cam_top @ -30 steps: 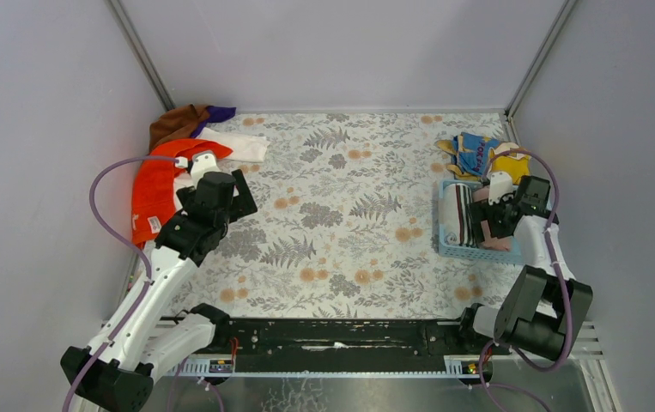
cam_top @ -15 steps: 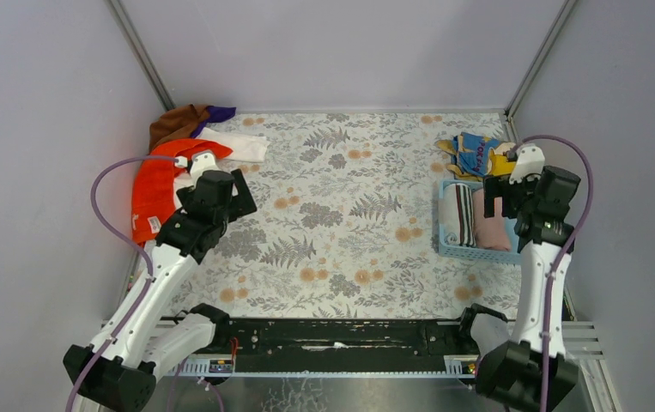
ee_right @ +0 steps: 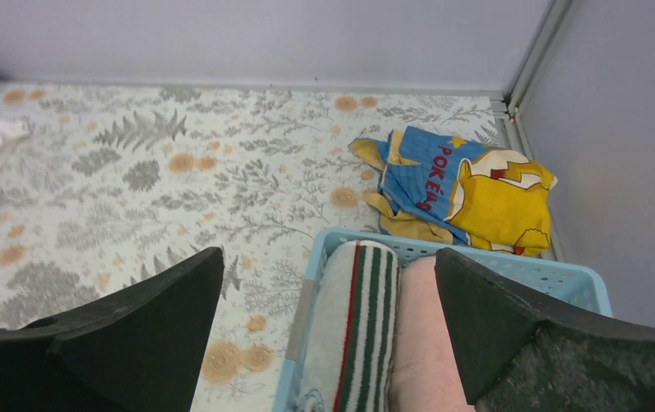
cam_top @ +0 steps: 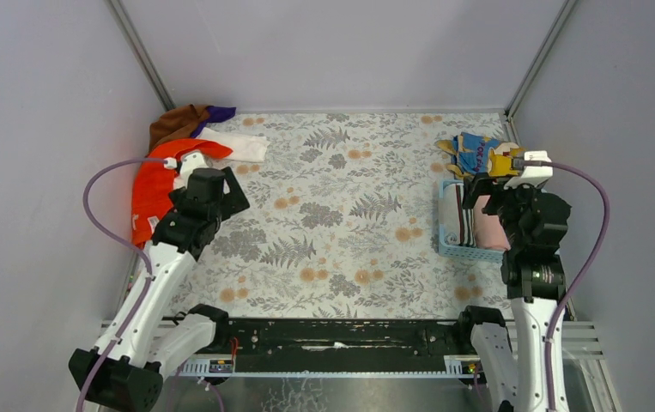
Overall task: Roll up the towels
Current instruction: Reset both arms
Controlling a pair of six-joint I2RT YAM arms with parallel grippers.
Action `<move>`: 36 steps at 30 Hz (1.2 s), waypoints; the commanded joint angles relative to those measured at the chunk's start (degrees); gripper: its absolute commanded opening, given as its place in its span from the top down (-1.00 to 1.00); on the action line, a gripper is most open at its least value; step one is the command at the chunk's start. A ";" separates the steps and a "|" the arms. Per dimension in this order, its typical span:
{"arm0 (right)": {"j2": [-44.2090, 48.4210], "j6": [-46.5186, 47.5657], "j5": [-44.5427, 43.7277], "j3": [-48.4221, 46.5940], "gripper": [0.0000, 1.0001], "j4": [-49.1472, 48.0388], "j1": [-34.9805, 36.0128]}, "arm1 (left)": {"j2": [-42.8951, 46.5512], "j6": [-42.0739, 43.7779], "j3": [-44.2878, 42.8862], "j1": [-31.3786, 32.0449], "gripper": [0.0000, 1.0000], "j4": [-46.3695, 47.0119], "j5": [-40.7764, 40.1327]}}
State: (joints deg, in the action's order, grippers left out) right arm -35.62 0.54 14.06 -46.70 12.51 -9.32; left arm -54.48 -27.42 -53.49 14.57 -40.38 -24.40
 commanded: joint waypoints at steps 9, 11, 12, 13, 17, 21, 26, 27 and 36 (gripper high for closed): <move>16.47 -8.44 -24.43 8.43 -0.99 -4.33 15.67 | 14.29 -5.85 0.09 -0.29 -1.00 -1.17 2.27; 20.12 -7.11 -23.55 9.94 -0.98 -4.22 16.69 | 17.53 -5.30 0.39 -0.31 -1.00 -1.83 2.60; 21.86 -6.93 -23.44 10.63 -0.99 -3.82 16.85 | 19.16 -4.91 0.71 -0.30 -1.00 -1.84 2.97; 23.37 -6.83 -23.48 11.23 -0.99 -3.36 16.94 | 20.88 -4.46 0.94 -0.33 -1.00 -1.81 3.44; 28.95 -6.48 -23.56 14.74 -0.99 -3.00 17.28 | 26.48 -3.08 2.80 -0.40 -1.00 -1.13 5.22; 32.07 -6.53 -23.44 16.81 -0.98 -3.17 17.32 | 30.17 -1.81 4.44 -0.33 -1.00 -0.46 7.22; 32.19 -6.58 -23.05 18.03 -0.98 -4.18 17.31 | 32.23 -1.75 5.65 -0.33 -1.00 0.36 7.06; 32.19 -6.55 -22.98 18.16 -0.99 -4.31 17.32 | 32.33 -1.85 5.76 -0.38 -1.00 0.19 6.48; 32.28 -5.99 -22.50 19.23 -0.99 -5.11 17.27 | 33.48 -2.13 8.69 -0.37 -1.00 2.15 6.25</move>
State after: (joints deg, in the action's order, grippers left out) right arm -3.86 -6.37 -8.05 -27.75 11.16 7.53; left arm -21.69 -30.52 -45.69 14.57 -41.21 -18.11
